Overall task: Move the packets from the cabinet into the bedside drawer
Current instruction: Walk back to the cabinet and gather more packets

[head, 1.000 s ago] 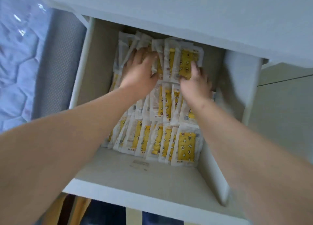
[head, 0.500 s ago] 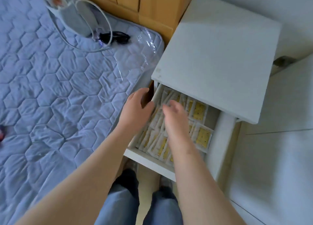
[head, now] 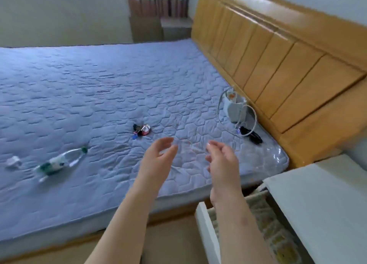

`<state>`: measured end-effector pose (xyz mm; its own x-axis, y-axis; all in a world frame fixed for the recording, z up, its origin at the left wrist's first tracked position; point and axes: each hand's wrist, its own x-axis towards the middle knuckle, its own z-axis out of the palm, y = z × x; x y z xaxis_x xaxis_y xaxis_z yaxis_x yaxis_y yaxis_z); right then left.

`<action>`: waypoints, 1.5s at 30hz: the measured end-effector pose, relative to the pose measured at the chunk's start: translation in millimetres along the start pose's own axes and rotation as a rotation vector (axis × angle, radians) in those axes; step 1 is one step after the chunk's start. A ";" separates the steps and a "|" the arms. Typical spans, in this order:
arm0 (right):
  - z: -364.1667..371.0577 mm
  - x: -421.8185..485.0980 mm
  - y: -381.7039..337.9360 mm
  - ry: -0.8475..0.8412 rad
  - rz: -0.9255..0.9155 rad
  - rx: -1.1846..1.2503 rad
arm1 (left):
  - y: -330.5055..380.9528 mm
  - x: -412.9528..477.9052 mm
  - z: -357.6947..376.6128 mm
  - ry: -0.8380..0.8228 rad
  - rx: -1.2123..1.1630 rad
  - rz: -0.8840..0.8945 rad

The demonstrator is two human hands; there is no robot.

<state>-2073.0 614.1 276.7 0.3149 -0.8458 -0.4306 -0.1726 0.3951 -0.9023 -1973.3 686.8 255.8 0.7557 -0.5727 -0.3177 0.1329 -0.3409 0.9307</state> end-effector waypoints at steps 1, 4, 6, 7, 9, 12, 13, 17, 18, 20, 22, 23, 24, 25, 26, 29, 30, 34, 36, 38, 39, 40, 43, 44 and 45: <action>9.8 -10.4 -2.4 -0.055 -0.015 -0.020 | 1.9 -10.8 -13.9 0.059 -0.044 -0.001; 51.5 -43.0 -7.9 -0.266 -0.039 -0.090 | 6.5 -40.3 -66.2 0.252 -0.199 0.009; 90.0 -71.5 -10.0 -0.409 -0.060 -0.142 | 8.4 -59.9 -113.8 0.400 -0.272 0.028; 111.9 -89.0 -10.6 -0.477 -0.074 -0.163 | 8.9 -71.1 -140.6 0.476 -0.294 0.039; 154.8 -127.2 -8.8 -0.612 -0.092 -0.198 | 5.4 -96.0 -194.6 0.622 -0.327 0.058; 212.3 -189.4 5.6 -0.796 -0.104 -0.265 | -12.1 -141.8 -269.4 0.803 -0.384 0.064; 230.0 -211.1 13.4 -0.850 -0.111 -0.288 | -20.3 -158.8 -292.8 0.854 -0.401 0.062; 299.1 -315.5 55.7 -1.056 -0.095 -0.367 | -61.6 -237.9 -389.9 1.050 -0.476 0.054; 316.4 -347.0 68.9 -1.112 -0.080 -0.375 | -73.3 -261.5 -416.4 1.104 -0.488 0.048; 347.9 -412.5 96.5 -1.222 -0.051 -0.397 | -96.3 -312.0 -468.3 1.221 -0.510 0.030; 376.5 -476.2 122.9 -1.323 -0.024 -0.423 | -115.8 -362.5 -517.0 1.338 -0.540 0.030; 389.7 -506.2 135.2 -1.368 -0.015 -0.434 | -124.7 -386.5 -539.2 1.393 -0.552 0.032; 401.8 -533.7 146.4 -1.407 -0.008 -0.447 | -132.4 -408.3 -559.2 1.443 -0.562 0.032; 413.1 -558.7 156.6 -1.444 0.001 -0.463 | -139.9 -427.8 -577.1 1.486 -0.578 0.030; 423.6 -581.1 166.0 -1.479 0.012 -0.484 | -146.9 -445.1 -593.3 1.522 -0.598 0.027; 451.9 -635.5 192.5 -1.558 0.044 -0.551 | -173.1 -484.1 -635.5 1.606 -0.642 -0.014; 461.2 -650.4 200.3 -1.578 0.056 -0.572 | -181.8 -493.5 -648.1 1.633 -0.655 -0.031; 511.9 -694.2 227.0 -1.623 0.048 -0.632 | -213.2 -507.0 -702.1 1.703 -0.738 -0.067; 548.8 -712.4 242.5 -1.634 0.045 -0.621 | -225.6 -509.2 -737.5 1.722 -0.765 -0.085; 591.7 -737.8 257.0 -1.667 0.043 -0.619 | -234.6 -515.8 -781.5 1.762 -0.763 -0.081; 614.7 -755.3 262.0 -1.688 0.039 -0.626 | -237.0 -521.8 -806.9 1.792 -0.746 -0.061; 638.2 -772.3 266.1 -1.711 0.030 -0.631 | -238.1 -527.5 -832.7 1.818 -0.729 -0.044; 705.3 -812.1 273.9 -1.785 0.014 -0.630 | -239.8 -532.5 -902.3 1.849 -0.711 -0.053; 723.5 -821.5 278.5 -1.807 0.014 -0.640 | -243.5 -533.2 -920.7 1.863 -0.731 -0.064; 739.6 -830.6 285.2 -1.825 0.017 -0.660 | -249.8 -535.7 -937.3 1.888 -0.762 -0.077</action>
<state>-1693.6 1694.4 361.1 0.6737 0.6605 -0.3313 -0.3173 -0.1463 -0.9370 -1810.1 1777.6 363.7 0.2594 0.9262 -0.2736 -0.0020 0.2838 0.9589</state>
